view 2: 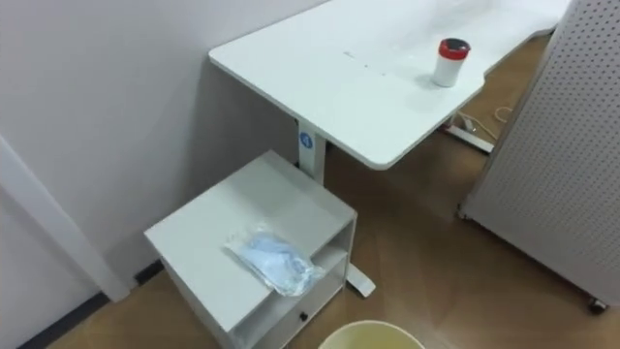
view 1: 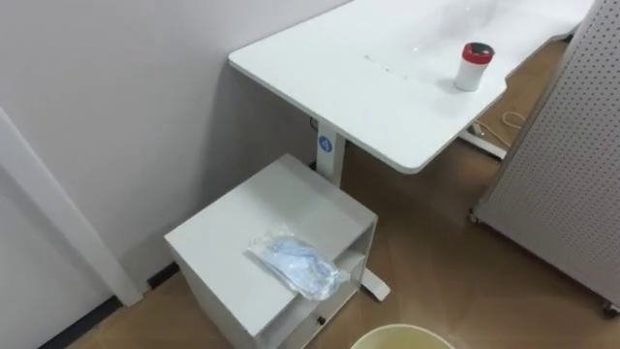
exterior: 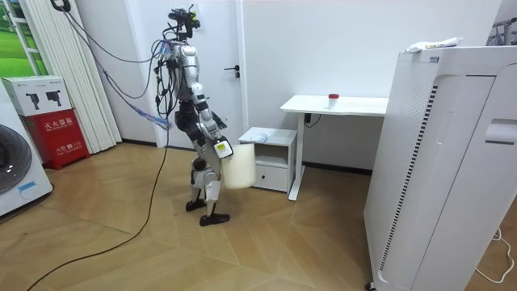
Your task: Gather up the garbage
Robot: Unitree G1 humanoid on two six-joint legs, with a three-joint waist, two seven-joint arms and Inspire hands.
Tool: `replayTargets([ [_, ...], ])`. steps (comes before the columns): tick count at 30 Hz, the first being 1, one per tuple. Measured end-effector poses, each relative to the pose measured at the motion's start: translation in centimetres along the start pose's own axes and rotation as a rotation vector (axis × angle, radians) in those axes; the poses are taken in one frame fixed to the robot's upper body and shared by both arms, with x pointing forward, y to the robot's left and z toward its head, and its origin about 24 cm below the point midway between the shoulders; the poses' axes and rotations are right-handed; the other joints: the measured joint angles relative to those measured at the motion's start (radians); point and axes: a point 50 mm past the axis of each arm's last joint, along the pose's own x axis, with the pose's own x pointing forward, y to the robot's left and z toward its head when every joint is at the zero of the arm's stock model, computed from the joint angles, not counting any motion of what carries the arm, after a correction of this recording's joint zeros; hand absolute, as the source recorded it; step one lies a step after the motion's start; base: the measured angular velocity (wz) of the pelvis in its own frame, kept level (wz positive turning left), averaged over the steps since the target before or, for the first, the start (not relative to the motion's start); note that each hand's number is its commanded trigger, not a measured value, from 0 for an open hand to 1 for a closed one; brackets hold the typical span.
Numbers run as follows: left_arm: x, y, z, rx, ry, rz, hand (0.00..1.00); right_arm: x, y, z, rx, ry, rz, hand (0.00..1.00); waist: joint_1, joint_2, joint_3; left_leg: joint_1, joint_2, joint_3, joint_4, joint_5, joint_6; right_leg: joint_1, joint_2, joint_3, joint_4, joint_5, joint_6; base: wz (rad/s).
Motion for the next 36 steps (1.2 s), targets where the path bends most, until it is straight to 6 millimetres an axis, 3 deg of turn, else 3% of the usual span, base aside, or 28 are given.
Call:
replayTargets([
  [2, 0.2, 0.6, 1.2, -0.014, -0.065, 0.052, 0.00, 0.1, 0.3, 0.2, -0.038, 0.000, 0.021, 1.00, -0.002, 0.002, -0.0011, 0.030, 0.014, 0.002, -0.036, 0.007, -0.011, 0.034, 0.019, -0.003, -0.045, 0.009, -0.009, -0.11],
  [10, 0.2, 1.2, 3.7, -0.018, -0.197, 0.155, 0.00, 0.2, 0.5, 0.9, -0.061, -0.002, 0.024, 1.00, -0.017, 0.003, 0.0009, 0.031, 0.024, 0.004, -0.052, 0.008, -0.018, 0.033, 0.025, -0.014, -0.059, 0.007, -0.014, -0.01],
  [13, 0.5, 1.3, 5.3, -0.004, -0.247, 0.183, 0.00, 0.4, 1.0, 2.0, -0.083, -0.020, 0.037, 1.00, -0.023, 0.003, 0.0153, 0.008, 0.022, 0.002, -0.048, 0.006, -0.021, 0.012, 0.024, -0.019, -0.056, 0.007, -0.014, 0.07],
  [18, 0.8, 1.8, 7.3, -0.006, -0.301, 0.254, 0.00, 0.7, 2.0, 3.5, -0.139, -0.045, 0.061, 1.00, -0.036, 0.015, 0.0242, -0.044, 0.021, 0.003, -0.036, 0.006, -0.020, -0.040, 0.017, -0.028, -0.035, 0.014, -0.018, 0.00],
  [23, 1.2, 2.7, 10.3, -0.021, -0.377, 0.313, 0.00, 0.8, 2.7, 5.1, -0.187, -0.074, 0.068, 1.00, -0.040, 0.041, 0.0435, -0.118, 0.025, 0.011, 0.011, 0.006, -0.021, -0.112, 0.019, -0.014, -0.007, 0.017, -0.024, -0.04],
  [29, 1.6, 3.1, 12.4, -0.016, -0.416, 0.346, 0.00, 0.9, 3.7, 6.4, -0.240, -0.107, 0.092, 1.00, -0.063, 0.045, 0.0477, -0.189, 0.026, 0.018, 0.052, 0.005, -0.021, -0.185, 0.015, -0.004, 0.033, 0.016, -0.026, 0.00],
  [33, 1.8, 3.1, 13.7, 0.007, -0.441, 0.336, 0.00, 0.9, 4.5, 7.2, -0.268, -0.131, 0.109, 1.00, -0.075, 0.045, 0.0579, -0.231, 0.028, 0.019, 0.080, 0.003, -0.022, -0.222, 0.016, 0.007, 0.052, 0.017, -0.029, 0.00],
  [35, 1.8, 3.3, 15.1, 0.014, -0.475, 0.344, 0.00, 0.9, 5.1, 8.2, -0.270, -0.160, 0.121, 1.00, -0.077, 0.048, 0.0744, -0.278, 0.035, 0.020, 0.112, -0.011, -0.022, -0.265, 0.018, 0.010, 0.085, 0.017, -0.032, -0.02],
  [36, 1.8, 3.4, 15.4, 0.016, -0.483, 0.347, 0.00, 0.9, 5.2, 8.4, -0.270, -0.168, 0.125, 1.00, -0.077, 0.049, 0.0746, -0.294, 0.036, 0.020, 0.125, -0.014, -0.022, -0.280, 0.018, 0.010, 0.094, 0.016, -0.034, -0.04],
])
